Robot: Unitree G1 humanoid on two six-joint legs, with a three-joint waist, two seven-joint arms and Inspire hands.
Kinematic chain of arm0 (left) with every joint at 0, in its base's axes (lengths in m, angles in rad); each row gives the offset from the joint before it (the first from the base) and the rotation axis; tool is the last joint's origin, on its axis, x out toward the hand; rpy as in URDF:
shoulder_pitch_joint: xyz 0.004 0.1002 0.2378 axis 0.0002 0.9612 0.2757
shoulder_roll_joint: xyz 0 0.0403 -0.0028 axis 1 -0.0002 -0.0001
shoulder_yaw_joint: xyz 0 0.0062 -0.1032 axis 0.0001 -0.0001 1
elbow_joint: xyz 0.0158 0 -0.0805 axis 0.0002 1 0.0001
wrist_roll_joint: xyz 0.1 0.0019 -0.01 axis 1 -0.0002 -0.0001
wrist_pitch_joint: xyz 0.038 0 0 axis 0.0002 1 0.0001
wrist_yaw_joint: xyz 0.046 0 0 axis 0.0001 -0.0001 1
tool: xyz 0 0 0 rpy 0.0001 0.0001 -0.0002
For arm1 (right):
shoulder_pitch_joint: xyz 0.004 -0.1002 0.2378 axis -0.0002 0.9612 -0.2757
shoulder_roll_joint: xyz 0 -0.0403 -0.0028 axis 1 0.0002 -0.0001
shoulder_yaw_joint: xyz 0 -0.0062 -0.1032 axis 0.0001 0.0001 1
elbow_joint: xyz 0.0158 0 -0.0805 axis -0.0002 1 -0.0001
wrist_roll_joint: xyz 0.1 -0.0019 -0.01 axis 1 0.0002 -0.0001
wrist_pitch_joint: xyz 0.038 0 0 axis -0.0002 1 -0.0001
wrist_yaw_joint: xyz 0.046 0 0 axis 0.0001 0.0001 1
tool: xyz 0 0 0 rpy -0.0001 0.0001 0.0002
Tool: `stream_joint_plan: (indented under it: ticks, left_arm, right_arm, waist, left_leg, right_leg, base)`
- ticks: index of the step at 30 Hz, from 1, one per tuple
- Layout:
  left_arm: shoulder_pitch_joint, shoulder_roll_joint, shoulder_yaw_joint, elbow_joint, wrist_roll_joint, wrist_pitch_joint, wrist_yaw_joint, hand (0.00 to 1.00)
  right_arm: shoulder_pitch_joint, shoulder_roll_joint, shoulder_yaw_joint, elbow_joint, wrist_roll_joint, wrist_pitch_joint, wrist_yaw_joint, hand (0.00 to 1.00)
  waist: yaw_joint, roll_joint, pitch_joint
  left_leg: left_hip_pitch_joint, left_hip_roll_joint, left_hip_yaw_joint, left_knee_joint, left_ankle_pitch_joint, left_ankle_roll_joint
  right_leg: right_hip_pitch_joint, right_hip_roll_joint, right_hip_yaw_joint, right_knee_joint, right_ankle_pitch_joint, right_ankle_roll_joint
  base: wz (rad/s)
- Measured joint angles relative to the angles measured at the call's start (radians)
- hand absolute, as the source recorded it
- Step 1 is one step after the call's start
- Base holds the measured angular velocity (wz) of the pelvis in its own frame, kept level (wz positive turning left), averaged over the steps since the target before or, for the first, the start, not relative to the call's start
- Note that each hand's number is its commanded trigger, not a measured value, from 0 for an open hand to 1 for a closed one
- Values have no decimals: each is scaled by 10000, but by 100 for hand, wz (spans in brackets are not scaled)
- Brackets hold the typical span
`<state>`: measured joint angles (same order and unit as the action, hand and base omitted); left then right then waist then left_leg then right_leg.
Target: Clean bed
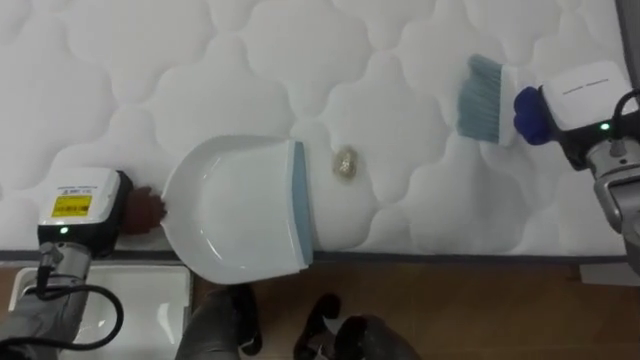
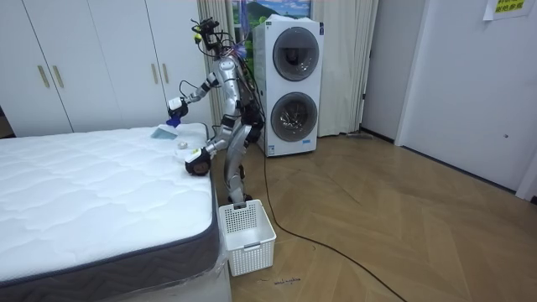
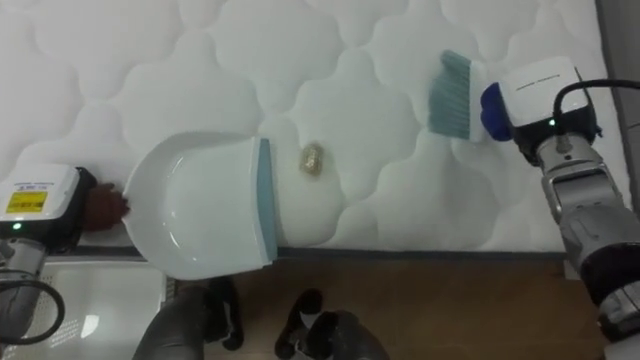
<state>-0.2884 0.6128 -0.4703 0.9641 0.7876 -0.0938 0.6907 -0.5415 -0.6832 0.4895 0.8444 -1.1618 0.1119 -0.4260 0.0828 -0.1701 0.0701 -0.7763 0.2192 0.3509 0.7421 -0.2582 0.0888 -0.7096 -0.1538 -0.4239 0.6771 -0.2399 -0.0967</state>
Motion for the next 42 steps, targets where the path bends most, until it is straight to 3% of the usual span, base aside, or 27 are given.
stream_joint_plan:
  ticks: [6, 18, 23, 37, 42]
  left_arm:
    - [-9, 0, 50, 86, -17, -1, 23, 100]
    - [5, -8, 87, 394, -92, -21, 469, 100]
    - [49, -10, 82, 450, -107, -18, 635, 100]
    - [40, -210, -36, 775, -105, -22, 670, 100]
    - [27, -367, -38, 773, -97, -17, 669, 100]
  right_arm:
    - [519, -6, 2, -1173, -250, 412, 474, 100]
    - [1283, 83, 94, -3039, -206, 594, 1204, 100]
    - [1409, 94, 226, -4166, -109, 635, 2117, 100]
    - [1519, 71, 434, -6903, 243, 880, 4661, 100]
    - [1406, 237, 665, -7530, 613, 874, 5099, 100]
  waist:
    - [-1, 9, 6]
    - [32, 34, 22]
    - [51, 73, 23]
    - [95, 509, -8]
    - [265, 648, -75]
  left_leg:
    - [-9, 35, 4, -23, 13, -26]
    - [44, 156, -48, -224, 135, -169]
    - [43, 147, -128, -353, 186, -236]
    - [54, 137, -126, -472, 251, -215]
    - [75, 138, -134, -485, 275, -252]
  right_leg:
    - [-7, 44, -4, -40, 27, 11]
    - [210, 248, -175, -473, 183, -93]
    - [261, 385, -180, -747, 277, -78]
    - [263, 433, -192, -876, 317, -187]
    - [264, 448, -184, -873, 296, -215]
  base:
    - [0]
    - [-1]
    - [-1]
    - [0]
    - [0]
